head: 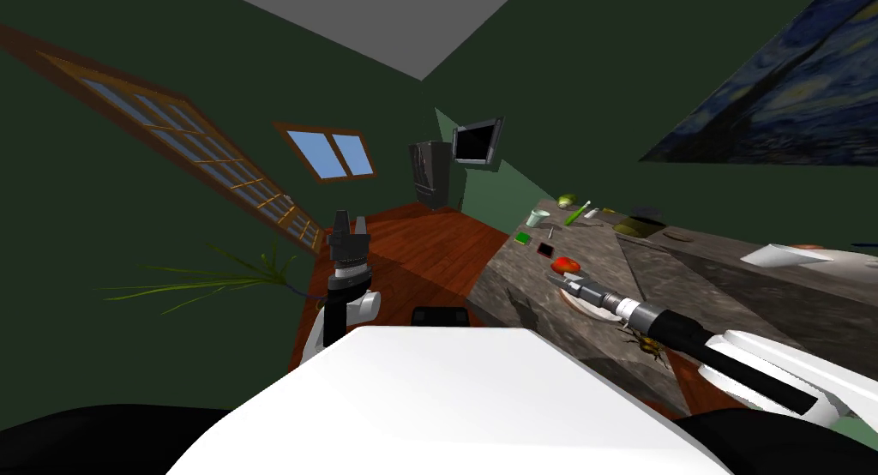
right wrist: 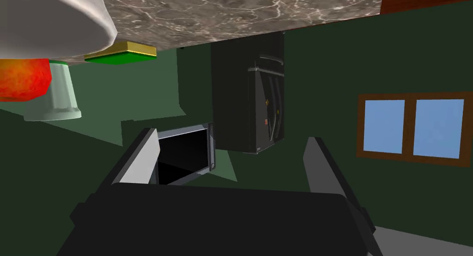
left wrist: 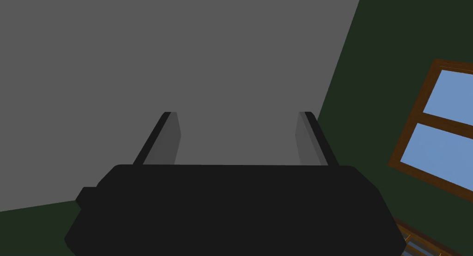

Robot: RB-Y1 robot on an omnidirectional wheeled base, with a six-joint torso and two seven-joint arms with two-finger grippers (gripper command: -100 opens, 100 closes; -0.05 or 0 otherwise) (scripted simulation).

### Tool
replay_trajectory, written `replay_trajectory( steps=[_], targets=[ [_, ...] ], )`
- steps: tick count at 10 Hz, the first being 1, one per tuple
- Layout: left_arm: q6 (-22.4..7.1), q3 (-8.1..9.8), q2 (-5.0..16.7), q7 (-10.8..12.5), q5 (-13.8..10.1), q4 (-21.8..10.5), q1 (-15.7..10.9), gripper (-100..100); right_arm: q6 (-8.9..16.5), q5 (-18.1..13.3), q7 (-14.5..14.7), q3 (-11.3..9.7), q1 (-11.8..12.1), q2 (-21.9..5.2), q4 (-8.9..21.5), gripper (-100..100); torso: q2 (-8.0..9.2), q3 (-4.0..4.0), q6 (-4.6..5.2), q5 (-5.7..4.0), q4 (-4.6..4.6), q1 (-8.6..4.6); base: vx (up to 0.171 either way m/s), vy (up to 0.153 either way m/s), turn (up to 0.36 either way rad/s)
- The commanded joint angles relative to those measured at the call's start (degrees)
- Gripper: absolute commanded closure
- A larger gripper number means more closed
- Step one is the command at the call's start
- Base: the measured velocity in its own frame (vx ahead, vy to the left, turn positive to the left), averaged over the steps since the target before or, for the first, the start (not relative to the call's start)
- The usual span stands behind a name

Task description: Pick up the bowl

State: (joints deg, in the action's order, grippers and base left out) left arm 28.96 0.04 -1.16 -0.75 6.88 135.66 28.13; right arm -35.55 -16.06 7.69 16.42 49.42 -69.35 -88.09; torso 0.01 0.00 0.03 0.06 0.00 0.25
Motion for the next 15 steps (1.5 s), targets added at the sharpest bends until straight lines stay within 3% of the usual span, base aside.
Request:
replay_trajectory(
  steps=[1, 4, 5, 7, 8, 12, 15],
  targets=[
    [0.00, 0.00, 0.00, 0.00, 0.00, 0.00, 0.00, 0, -0.99, -0.39, 0.34, -0.14, 0.68, -1.75, 2.40, -100, 0.00, 0.00, 0.00, 0.00, 0.00, 0.00, 0.021, 0.046, 0.022],
    [0.00, 0.00, 0.00, 0.00, 0.00, 0.00, 0.00, 0, -0.96, -1.99, 0.10, -0.09, 6.26, -7.51, 7.29, -100, 0.01, 0.00, 0.01, -0.01, 0.00, -0.03, 0.025, 0.049, 0.067],
    [0.00, 0.00, 0.00, 0.00, 0.00, 0.00, 0.00, 0, -0.96, -1.99, 0.10, -0.09, 6.26, -8.23, 7.29, -100, 0.01, 0.00, 0.01, 0.00, 0.00, 0.00, 0.014, 0.041, 0.011],
    [0.00, 0.00, 0.00, 0.00, 0.00, 0.00, 0.00, 0, -0.95, -3.01, -0.11, -0.23, 9.85, -12.09, 10.17, -100, 0.06, 0.03, 0.00, -0.02, 0.01, -0.06, 0.011, 0.040, 0.054],
    [0.00, 0.00, 0.00, 0.00, 0.00, 0.00, 0.00, 0, -0.95, -3.01, -0.11, -0.23, 9.90, -12.09, 10.17, -100, 0.06, 0.03, 0.02, -0.02, 0.01, -0.05, 0.014, 0.028, 0.016],
    [0.00, 0.00, 0.00, 0.00, 0.00, 0.00, 0.00, 0, -1.06, -4.81, -0.49, -0.92, 16.26, -18.54, 14.64, -100, 0.02, 0.01, 0.00, -0.02, 0.00, -0.07, 0.019, 0.035, 0.052],
    [0.00, 0.00, 0.00, 0.00, 0.00, 0.00, 0.00, 0, -1.35, -5.85, -0.69, -1.86, 19.73, -21.73, 16.42, -100, 0.02, 0.01, 0.01, -0.02, 0.01, -0.04, 0.024, 0.039, 0.039]
  ],
)
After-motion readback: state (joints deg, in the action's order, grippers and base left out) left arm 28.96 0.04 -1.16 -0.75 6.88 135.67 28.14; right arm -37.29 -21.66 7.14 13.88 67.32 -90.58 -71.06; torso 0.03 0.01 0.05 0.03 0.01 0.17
